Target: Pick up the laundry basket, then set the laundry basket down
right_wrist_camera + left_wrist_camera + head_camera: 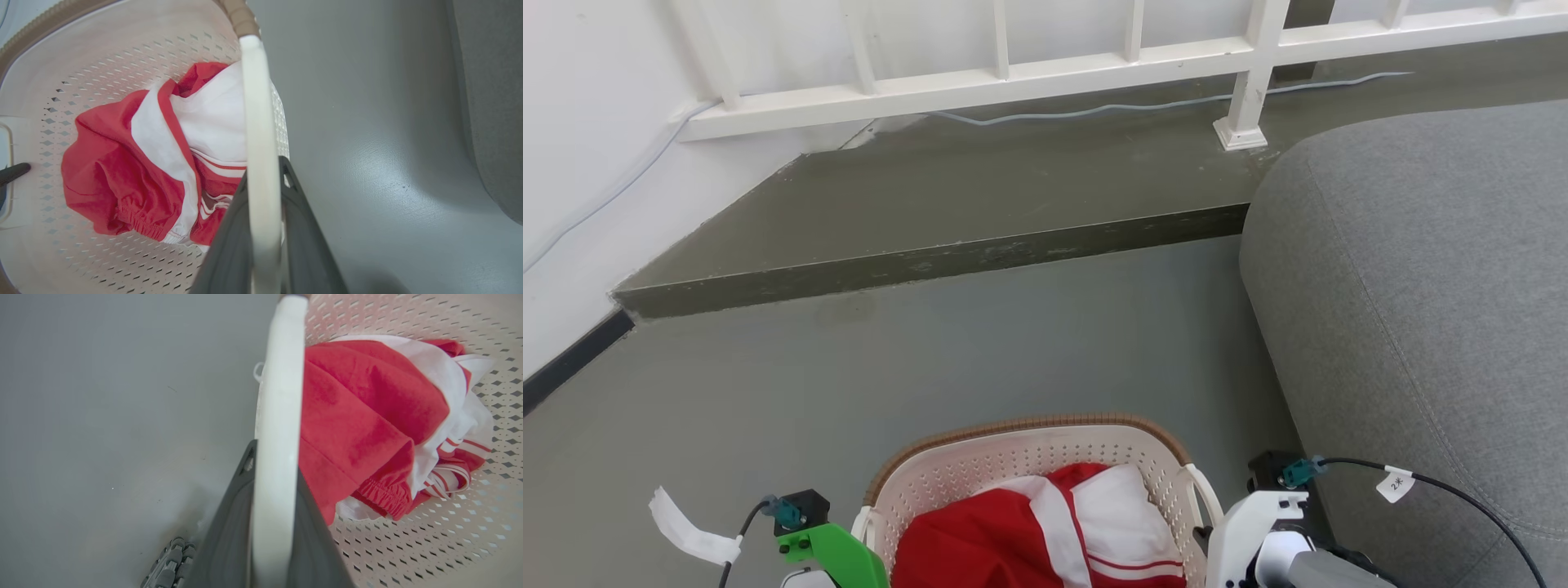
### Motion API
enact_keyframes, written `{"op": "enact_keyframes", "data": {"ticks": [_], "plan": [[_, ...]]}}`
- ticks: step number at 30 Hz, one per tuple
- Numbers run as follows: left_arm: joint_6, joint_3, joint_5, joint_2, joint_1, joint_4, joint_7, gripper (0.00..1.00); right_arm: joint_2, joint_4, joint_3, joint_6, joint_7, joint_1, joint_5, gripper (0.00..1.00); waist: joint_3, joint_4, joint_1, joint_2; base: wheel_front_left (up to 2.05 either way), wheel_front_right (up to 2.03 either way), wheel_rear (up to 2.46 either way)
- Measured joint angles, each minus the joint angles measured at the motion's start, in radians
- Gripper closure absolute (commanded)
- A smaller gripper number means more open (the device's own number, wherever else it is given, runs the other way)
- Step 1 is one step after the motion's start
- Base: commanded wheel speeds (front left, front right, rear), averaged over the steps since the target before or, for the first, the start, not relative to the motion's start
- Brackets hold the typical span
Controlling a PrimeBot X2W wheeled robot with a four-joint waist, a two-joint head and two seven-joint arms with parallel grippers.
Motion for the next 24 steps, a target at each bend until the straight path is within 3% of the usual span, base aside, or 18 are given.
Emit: {"op": "enact_keyframes", "data": {"ticks": [24], "plan": [[0.0,-0.005,-0.01,0.0,-0.004,0.001,-0.011,1.0,-0.001,-0.001,0.015,-0.006,-0.002,-0.013,0.001,1.0,0.03,-0.007,0.0,0.0,0.0,0.0,0.0]]}}
